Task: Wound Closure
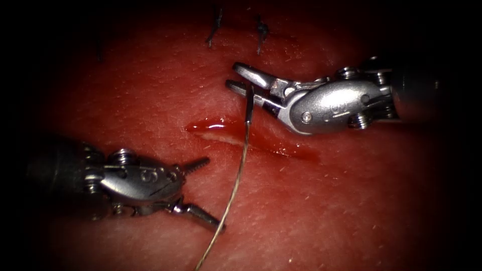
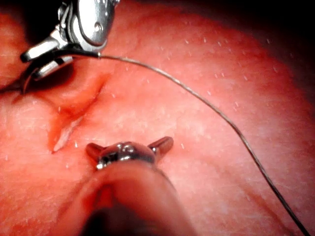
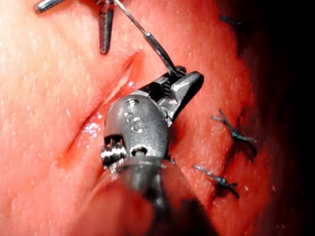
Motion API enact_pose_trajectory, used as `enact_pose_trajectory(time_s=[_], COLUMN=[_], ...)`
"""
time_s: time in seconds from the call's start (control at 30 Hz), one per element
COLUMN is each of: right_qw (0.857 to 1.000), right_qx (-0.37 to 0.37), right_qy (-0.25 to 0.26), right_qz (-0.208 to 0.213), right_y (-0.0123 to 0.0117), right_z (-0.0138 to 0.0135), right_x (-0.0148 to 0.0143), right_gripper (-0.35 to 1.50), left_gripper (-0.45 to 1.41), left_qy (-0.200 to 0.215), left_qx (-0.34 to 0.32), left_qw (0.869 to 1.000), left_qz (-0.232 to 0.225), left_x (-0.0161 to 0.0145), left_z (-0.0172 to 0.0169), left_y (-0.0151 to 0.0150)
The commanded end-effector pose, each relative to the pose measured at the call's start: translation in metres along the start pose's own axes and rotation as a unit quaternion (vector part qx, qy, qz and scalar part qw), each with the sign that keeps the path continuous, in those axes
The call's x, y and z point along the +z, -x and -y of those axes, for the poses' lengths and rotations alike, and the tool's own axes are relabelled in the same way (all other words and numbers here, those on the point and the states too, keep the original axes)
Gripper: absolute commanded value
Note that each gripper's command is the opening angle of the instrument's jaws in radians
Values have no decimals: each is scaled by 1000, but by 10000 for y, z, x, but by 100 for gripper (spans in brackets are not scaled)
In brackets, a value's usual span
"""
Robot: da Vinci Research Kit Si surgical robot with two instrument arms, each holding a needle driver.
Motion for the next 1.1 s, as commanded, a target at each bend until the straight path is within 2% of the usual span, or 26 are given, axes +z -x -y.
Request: enact_pose_trajectory(time_s=[0.03, 0.37, 0.47, 0.53, 0.73, 0.87, 0.9, 0.97, 1.07, 1.1], right_qw=[1000, 1000, 1000, 998, 973, 961, 954, 950, 936, 936], right_qx=[-3, -10, 10, 61, 228, 275, 298, 309, 349, 349], right_qy=[3, 10, 9, 8, 15, 24, 22, 18, 13, 13], right_qz=[0, -2, -1, 1, 14, 23, 36, 41, 55, 55], right_y=[0, -4, -1, 4, 23, 32, 35, 37, 43, 43], right_z=[4, 2, 0, -3, -15, -24, -28, -29, -34, -34], right_x=[4, 4, 5, 6, 14, 21, 27, 29, 40, 40], right_gripper=[-35, -35, -35, -35, -35, -35, -35, -35, -35, -35], left_gripper=[86, 86, 86, 86, 86, 86, 86, 86, 86, 86], left_qy=[0, 0, 0, -2, -3, -4, -4, -4, -5, -5], left_qx=[0, 0, 0, 0, 0, 1, 1, 1, 1, 1], left_qw=[1000, 1000, 1000, 1000, 1000, 1000, 1000, 1000, 1000, 1000], left_qz=[0, 1, 1, 0, -2, -5, -5, -6, -6, -6], left_x=[7, 8, 8, 7, 8, 9, 9, 9, 9, 9], left_z=[1, 2, 2, 2, 3, 4, 4, 4, 4, 4], left_y=[-5, -6, -6, -6, -7, -7, -8, -8, -8, -8])
